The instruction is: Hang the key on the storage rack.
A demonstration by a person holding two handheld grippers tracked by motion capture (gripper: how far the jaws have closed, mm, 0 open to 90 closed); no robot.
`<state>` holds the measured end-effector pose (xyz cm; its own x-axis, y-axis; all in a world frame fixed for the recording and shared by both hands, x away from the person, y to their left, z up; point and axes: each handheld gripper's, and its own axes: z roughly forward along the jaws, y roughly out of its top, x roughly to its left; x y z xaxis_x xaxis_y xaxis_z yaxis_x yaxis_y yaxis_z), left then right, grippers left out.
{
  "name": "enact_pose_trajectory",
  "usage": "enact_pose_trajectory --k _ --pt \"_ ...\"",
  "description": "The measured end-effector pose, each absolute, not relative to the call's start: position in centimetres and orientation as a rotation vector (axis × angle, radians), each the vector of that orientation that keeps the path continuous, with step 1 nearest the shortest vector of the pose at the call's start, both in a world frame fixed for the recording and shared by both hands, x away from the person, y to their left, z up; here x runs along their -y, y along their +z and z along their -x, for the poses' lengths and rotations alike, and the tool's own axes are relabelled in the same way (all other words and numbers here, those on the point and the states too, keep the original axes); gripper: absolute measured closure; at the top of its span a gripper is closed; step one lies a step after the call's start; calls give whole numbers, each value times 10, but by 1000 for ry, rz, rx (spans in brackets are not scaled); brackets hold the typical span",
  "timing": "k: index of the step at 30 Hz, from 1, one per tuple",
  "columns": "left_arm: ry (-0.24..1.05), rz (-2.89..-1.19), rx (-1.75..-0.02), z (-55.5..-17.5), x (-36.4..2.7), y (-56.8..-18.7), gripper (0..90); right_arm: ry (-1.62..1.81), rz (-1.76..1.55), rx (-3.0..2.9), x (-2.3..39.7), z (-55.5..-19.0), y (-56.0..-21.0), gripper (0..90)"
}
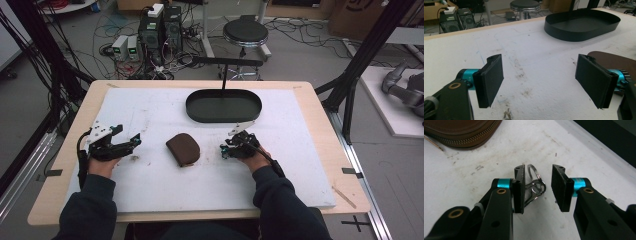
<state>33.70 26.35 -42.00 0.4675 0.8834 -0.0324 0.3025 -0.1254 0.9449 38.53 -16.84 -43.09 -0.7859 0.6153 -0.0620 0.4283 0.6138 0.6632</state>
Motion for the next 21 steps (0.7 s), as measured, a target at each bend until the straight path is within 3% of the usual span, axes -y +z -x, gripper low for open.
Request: enact_pose_trajectory --k 9,21 --pt "693 -1677 -1037 -337 -263 -420 226 898 -799 -2611 169 -383 -430 843" --pt "691 -1677 -1040 -337 -263 -421 227 889 -859 -2626 175 -386 -428 851"
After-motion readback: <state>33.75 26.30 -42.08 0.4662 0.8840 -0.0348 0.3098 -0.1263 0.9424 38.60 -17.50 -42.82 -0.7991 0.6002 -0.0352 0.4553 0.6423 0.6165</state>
